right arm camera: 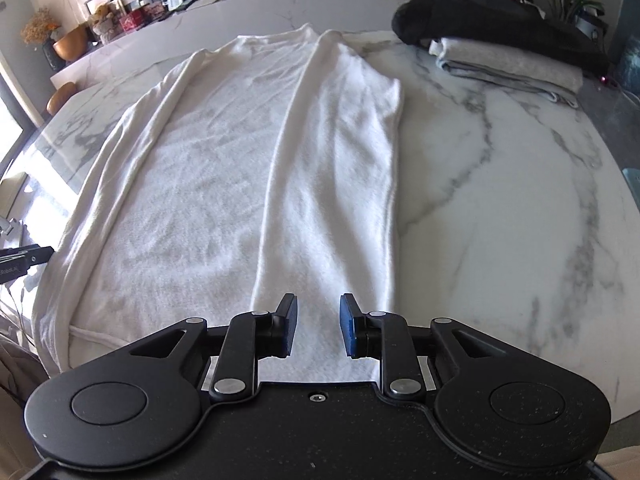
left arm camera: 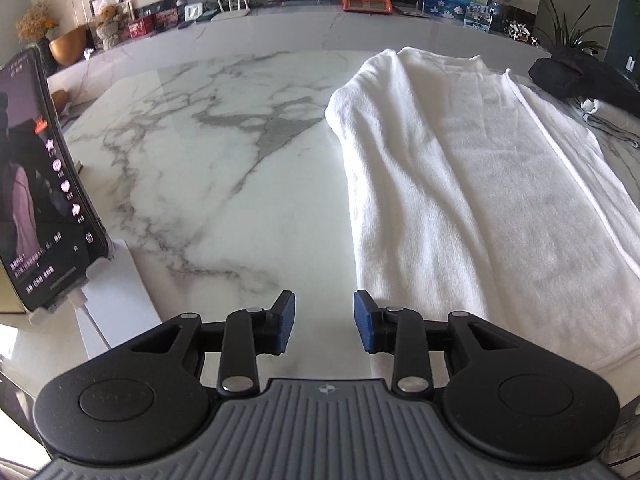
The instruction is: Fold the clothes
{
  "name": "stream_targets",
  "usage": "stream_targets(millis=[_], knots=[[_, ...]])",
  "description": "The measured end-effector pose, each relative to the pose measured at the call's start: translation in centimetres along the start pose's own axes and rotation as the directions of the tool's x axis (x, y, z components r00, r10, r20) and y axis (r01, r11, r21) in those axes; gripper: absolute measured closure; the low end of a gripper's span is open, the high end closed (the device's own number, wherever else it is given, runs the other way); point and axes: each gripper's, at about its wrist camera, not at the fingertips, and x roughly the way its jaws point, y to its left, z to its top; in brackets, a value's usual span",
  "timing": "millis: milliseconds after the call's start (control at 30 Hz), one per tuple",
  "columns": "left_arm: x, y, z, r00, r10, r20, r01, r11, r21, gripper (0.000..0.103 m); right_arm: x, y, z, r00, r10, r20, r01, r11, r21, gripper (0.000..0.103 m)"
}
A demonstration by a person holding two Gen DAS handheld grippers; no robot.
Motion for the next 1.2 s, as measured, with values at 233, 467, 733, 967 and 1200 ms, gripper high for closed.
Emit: stream_targets(millis=[233,467,733,967,1200], knots=[[-0.1,-0.5,-0.7,1.000,0.008,0.009,-0.008,1.000,-0.012,0.074,1.1,2.3,0.0,0.999,0.034,0.006,-0.034,0.998,-0.050,0.076],[-0.1,-1.0,-0.8,1.000,-0.005,0.022,0.005,1.000,0.020,0.102,2.2,3.7,-0.1,0.998,0.063,-0.005,-0.063,0.997,-0.055,0.076],[-0.9,-1.3,-0.5,0.998,-0.057,0.027,0.057,0.998,0.000,0.103,2.6,4.1,-0.3,0.997,0.076,-0.003,-0.076,0.996,-0.054,0.076],[-0.6,-0.5,-0.5,0.997,-0.075,-0.003,0.075,0.996,-0.054,0.103,2.8,3.9,-0.6,0.996,0.084,0.006,-0.084,0.995,-0.050,0.076],[-0.7,0.0,-0.4,0.998,-0.052,-0.019,0.050,0.994,-0.094,0.085,3.1,3.6,-1.0,0.996,0.089,0.008,-0.089,0.995,-0.045,0.076]])
